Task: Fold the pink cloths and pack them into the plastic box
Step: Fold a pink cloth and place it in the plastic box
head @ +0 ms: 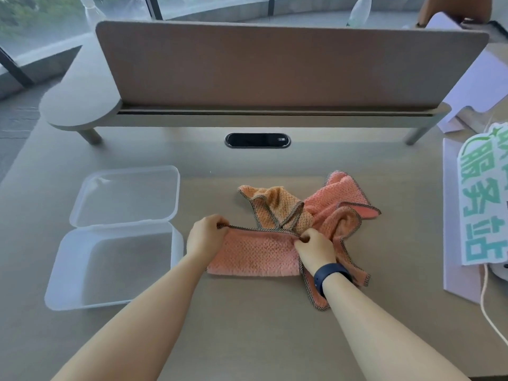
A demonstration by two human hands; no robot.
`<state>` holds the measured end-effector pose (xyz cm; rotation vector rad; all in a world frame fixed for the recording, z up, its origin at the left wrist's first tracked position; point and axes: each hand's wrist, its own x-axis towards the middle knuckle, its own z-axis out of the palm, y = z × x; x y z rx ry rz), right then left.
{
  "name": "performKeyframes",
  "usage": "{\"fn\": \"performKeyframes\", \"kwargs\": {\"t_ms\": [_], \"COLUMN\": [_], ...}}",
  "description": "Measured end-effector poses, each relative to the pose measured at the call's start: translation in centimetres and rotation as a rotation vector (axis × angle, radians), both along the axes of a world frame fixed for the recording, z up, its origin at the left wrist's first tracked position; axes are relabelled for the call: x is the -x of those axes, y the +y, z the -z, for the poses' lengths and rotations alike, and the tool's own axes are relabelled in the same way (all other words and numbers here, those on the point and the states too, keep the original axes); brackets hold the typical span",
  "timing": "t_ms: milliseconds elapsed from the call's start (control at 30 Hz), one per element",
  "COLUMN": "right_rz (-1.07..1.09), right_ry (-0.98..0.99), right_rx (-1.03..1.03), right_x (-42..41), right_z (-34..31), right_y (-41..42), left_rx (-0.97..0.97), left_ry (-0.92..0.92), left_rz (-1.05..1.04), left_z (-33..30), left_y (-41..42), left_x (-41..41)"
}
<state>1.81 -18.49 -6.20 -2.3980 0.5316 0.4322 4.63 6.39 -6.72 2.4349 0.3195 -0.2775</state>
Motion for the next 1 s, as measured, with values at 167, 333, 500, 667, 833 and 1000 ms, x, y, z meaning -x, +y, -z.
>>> {"fn": "performKeyframes", "kwargs": {"t_ms": [167,333,500,667,833,1000], "right_rz": [-0.015,-0.051,0.014,-0.100,-0.256,-0.350], "right_ry": [-0.001,-0.009,-0.123,-0.236,-0.253,-0.254], "right_rx": [0.011,0.013,0.006,0.014,-0.005,0.012], "right_x": [-0.1,-0.1,0.0,-2.8,-6.0,-7.4], "right_z": [0.5,0.6,-0.9,-4.0,-5.6,-4.6], "right_y": [-0.1,-0.1,0.2,2.2,6.1,10.1], "left_rx": [-0.123,-0.227,-0.344,-0.396,-0.356,-0.402], "left_ry": [-0.051,-0.105,-0.007,0.146,0.053,-0.175], "left_rz": [0.065,0.167,0.283,0.394,0.363,0.473], "left_z": [1.3,1.9,0.9,0.1,0.4,1.4], "left_y": [0.4,0.6,0.5,0.5,0.6,0.5], "left_x": [-0.3,-0.4,0.1,2.8,5.8,8.1]}}
